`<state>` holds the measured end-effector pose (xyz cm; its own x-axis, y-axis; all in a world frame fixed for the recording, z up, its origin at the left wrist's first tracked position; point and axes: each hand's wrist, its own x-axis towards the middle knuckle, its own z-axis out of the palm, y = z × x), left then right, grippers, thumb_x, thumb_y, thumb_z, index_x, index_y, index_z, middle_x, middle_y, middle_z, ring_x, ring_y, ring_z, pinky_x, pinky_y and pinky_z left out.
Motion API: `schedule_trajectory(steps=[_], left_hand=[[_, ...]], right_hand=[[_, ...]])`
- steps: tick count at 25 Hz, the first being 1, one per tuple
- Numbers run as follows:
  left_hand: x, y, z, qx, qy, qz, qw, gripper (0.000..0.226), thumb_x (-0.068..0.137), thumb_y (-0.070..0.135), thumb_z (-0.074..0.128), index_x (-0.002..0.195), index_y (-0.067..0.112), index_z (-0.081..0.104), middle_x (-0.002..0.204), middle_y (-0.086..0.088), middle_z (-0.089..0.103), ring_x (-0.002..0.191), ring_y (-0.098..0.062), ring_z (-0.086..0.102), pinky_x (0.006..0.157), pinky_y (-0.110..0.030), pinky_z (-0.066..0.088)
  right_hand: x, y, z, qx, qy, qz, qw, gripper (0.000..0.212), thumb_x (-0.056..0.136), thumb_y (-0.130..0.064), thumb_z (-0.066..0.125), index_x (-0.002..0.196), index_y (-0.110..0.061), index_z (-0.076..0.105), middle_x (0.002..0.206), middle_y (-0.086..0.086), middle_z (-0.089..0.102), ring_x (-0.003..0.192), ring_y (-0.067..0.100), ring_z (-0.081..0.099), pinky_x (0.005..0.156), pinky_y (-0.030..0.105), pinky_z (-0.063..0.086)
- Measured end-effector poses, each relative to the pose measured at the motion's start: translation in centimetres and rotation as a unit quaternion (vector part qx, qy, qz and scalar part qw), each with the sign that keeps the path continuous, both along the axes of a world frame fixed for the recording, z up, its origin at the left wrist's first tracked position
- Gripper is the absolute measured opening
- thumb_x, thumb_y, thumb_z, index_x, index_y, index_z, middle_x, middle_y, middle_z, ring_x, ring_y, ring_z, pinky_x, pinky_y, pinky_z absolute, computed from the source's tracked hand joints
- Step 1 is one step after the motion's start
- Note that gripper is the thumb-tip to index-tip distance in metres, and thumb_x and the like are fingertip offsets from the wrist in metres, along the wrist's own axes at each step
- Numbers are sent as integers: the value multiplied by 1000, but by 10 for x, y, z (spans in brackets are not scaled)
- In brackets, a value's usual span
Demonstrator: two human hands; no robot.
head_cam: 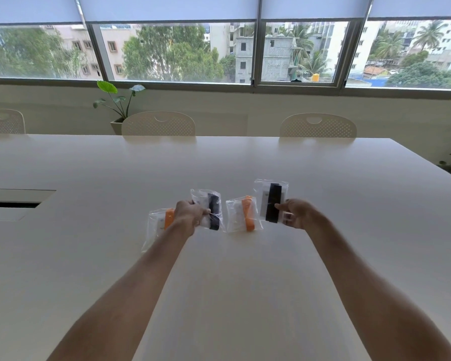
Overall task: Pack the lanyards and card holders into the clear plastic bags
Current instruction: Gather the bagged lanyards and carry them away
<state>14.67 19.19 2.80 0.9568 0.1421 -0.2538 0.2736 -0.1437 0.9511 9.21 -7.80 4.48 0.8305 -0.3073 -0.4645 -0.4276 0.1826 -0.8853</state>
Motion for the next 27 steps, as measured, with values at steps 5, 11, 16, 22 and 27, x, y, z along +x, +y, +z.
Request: schedule_trajectory(steps=[5,11,16,22,27], left_hand=[[-4,40,10,-54,-21,-1,998,24,70,-16,69,75,7,62,92,-17,67,77,-27,65,80,-43,56],[-14,96,3,-58,4,36,998,24,72,-13,70,82,6,60,92,-18,64,80,-29,63,87,-48,52],[-16,118,-11,15,-7,64,998,33,67,-6,78,61,11,51,77,-10,60,76,-24,57,75,-39,51],[-19,112,-17,96,17,19,995,22,66,9,83,68,7,61,74,-9,62,75,-24,57,68,-30,43],[-29,100,-14,74,35,30,996,26,64,2,83,66,9,58,78,-11,60,63,-22,55,54,-27,43]], right_hand=[[6,30,-12,6,22,31,999,31,89,6,55,119,-4,56,108,12,59,82,22,58,69,32,50],[20,59,-20,-110,20,51,992,25,91,-1,57,116,-4,55,111,19,61,93,28,59,54,29,45],[30,65,-28,-234,21,76,969,11,88,-3,61,96,-5,53,84,15,56,64,23,51,49,27,35],[22,64,-29,-114,-15,87,990,13,87,10,53,92,-2,56,88,14,63,75,27,63,46,28,52],[11,65,-39,-75,-47,95,992,14,85,11,54,92,1,61,93,19,65,80,32,65,63,37,55]])
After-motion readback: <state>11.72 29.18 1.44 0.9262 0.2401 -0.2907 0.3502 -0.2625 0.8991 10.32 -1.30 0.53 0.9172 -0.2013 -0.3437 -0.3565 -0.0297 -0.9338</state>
